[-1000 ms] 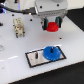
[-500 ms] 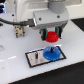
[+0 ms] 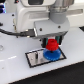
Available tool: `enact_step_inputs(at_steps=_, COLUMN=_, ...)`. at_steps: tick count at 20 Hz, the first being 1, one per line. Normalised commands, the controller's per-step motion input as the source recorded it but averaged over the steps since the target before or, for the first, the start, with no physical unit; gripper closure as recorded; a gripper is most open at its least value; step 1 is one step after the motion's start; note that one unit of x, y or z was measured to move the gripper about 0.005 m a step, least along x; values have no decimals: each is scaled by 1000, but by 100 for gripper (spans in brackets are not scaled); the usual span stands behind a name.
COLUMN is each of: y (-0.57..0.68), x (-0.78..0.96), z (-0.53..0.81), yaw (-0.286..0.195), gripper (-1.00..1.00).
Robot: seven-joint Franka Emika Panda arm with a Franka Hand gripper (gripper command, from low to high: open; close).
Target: Insert the blue gear onto the right peg, followed by the red gear
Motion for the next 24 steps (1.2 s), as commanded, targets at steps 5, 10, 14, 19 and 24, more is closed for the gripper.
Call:
enact_step_inputs(at_steps=5, y=33, x=413, z=291, yaw=0, gripper=100)
enact_step_inputs(at_steps=10, y=10, x=413, z=296, yaw=0, gripper=100)
enact_step_inputs(at_steps=14, y=0, x=371, z=16, yaw=0, gripper=100)
enact_step_inputs(at_steps=19, y=0, x=265, z=-193, yaw=0, gripper=100)
enact_step_inputs(at_steps=24, y=0, x=211, z=-134, yaw=0, gripper=100)
